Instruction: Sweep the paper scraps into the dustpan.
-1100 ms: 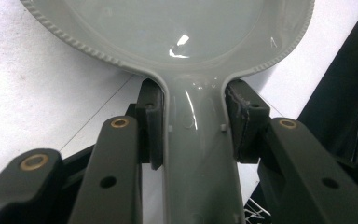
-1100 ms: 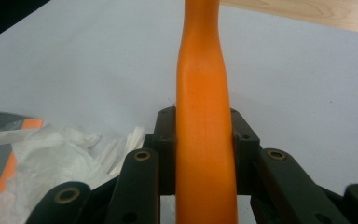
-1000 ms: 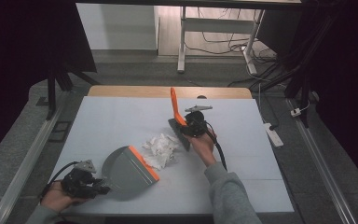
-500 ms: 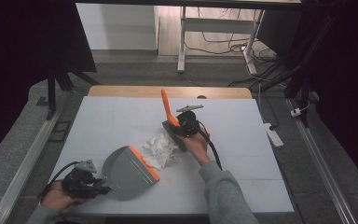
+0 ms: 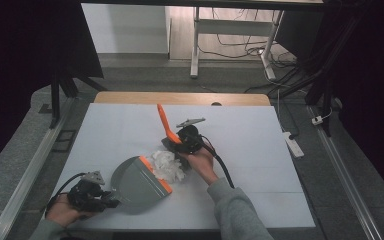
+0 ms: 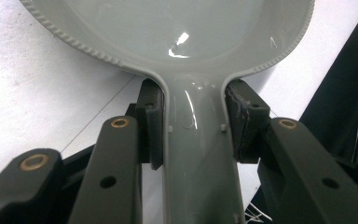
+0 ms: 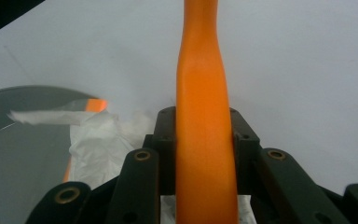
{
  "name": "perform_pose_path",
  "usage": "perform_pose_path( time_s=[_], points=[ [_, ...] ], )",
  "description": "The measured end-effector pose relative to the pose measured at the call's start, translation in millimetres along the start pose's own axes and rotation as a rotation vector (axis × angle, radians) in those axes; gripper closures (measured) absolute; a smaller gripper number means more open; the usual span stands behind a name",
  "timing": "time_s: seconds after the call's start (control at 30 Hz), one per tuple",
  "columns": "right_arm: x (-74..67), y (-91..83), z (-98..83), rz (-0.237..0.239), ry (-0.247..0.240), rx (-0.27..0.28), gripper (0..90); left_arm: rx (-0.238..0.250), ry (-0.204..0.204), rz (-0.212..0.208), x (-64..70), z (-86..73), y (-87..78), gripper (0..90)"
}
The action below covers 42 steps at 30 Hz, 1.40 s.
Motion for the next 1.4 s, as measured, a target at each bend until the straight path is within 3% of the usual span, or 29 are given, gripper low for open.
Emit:
perform_pose_path(
  time_s=[0.2, 0.3, 0.43, 0.47, 0.53, 0.57, 0.6, 0.67, 0.7, 0.87, 1.0, 1.4],
  points=[
    [-26.1, 0.2, -1.5, 0.065, -0.032, 0.000, 70.4, 0.000, 0.000, 0.001, 0.4, 0.9, 1.0, 61.9],
    [-42.0, -0.2, -1.4, 0.131, -0.030, 0.001, 70.4, 0.000, 0.000, 0.002, 0.6, 1.6, 1.5, 61.9],
    [-49.5, -6.3, 1.4, 0.186, -0.035, 0.022, 70.4, 0.003, -0.001, 0.001, 0.7, 1.8, 2.1, 61.9],
    [-46.6, -15.3, 6.4, 0.177, -0.040, 0.054, 70.4, 0.003, -0.001, 0.001, 0.7, 1.7, 2.1, 61.9],
    [-44.1, -18.7, 8.0, 0.167, -0.041, 0.064, 70.4, 0.003, -0.001, 0.000, 0.7, 1.7, 2.0, 61.9],
    [-34.1, -27.2, 11.6, 0.124, -0.040, 0.085, 70.4, 0.003, -0.001, 0.001, 0.6, 1.8, 2.1, 61.9],
    [-34.1, -27.2, 11.6, 0.124, -0.040, 0.085, 70.4, 0.003, -0.001, 0.001, 0.6, 1.8, 2.1, 61.9],
    [-14.5, -35.8, 14.1, 0.071, -0.014, 0.101, 70.4, 0.004, -0.001, 0.001, 0.7, 1.9, 2.1, 61.9],
    [-14.5, -35.8, 14.1, 0.071, -0.014, 0.101, 70.4, 0.004, -0.001, 0.001, 0.8, 1.9, 2.1, 61.9],
    [14.5, -39.0, 13.4, -0.001, 0.028, 0.108, 70.4, 0.003, -0.001, 0.001, 0.8, 2.2, 2.2, 61.9],
    [29.7, -30.1, 10.5, -0.052, 0.042, 0.081, 70.4, 0.005, -0.001, 0.001, 0.7, 1.9, 2.3, 61.8],
    [28.2, -1.2, 6.1, -0.078, 0.028, 0.012, 70.4, 0.006, 0.000, 0.001, 0.4, 1.5, 2.4, 61.9]
  ],
)
Point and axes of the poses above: each handheld gripper's, and its own axes: y roughly forward along the jaws, z roughly out of its top, x roughly to its right, the point moved 2 cm from there along y, roughly forward along the jaws, and after that the axes turned 9 degrees about -z, right-handed, at the moved point
